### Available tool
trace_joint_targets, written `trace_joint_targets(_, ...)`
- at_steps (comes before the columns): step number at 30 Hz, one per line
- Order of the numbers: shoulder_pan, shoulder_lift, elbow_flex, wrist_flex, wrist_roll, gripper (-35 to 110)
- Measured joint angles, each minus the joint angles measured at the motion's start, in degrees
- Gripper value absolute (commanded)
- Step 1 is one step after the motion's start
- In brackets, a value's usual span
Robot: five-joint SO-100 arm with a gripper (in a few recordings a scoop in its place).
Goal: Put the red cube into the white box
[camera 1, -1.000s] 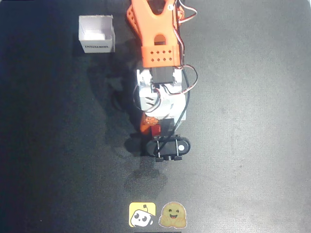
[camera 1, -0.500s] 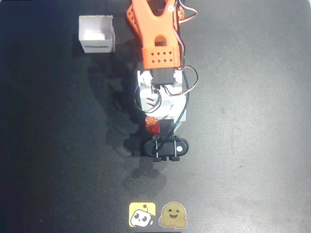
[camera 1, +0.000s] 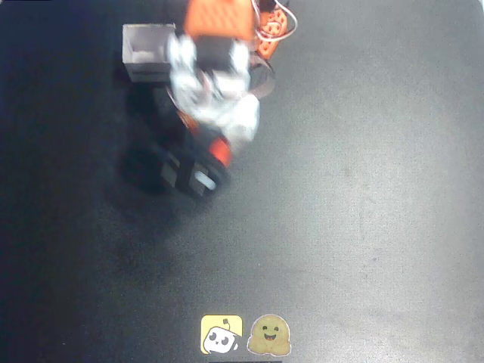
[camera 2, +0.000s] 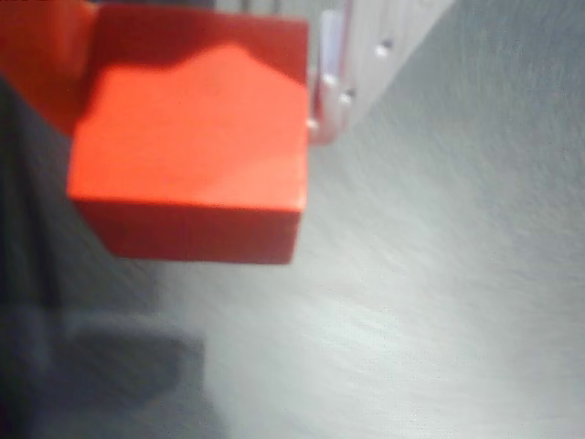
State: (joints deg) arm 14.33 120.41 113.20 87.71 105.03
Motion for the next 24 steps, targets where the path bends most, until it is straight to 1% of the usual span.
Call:
trace_joint_targets(3, 9.0, 3.9, 0.0, 5.7, -0.4, 0)
trace_joint_targets(6, 20.1, 6.7, 0.0, 9.3, -3.4, 0)
trace_joint_targets(12, 42.8, 7.6, 0.0, 10.4, -16.0, 0)
trace_joint_targets(14, 48.9, 7.6, 0.0, 10.4, -19.7, 0)
trace_joint_targets(18, 55.9, 8.9, 1.3, 10.4, -22.9, 0)
trace_joint_targets(24, 58.5, 14.9, 7.0, 10.4, -23.5, 0)
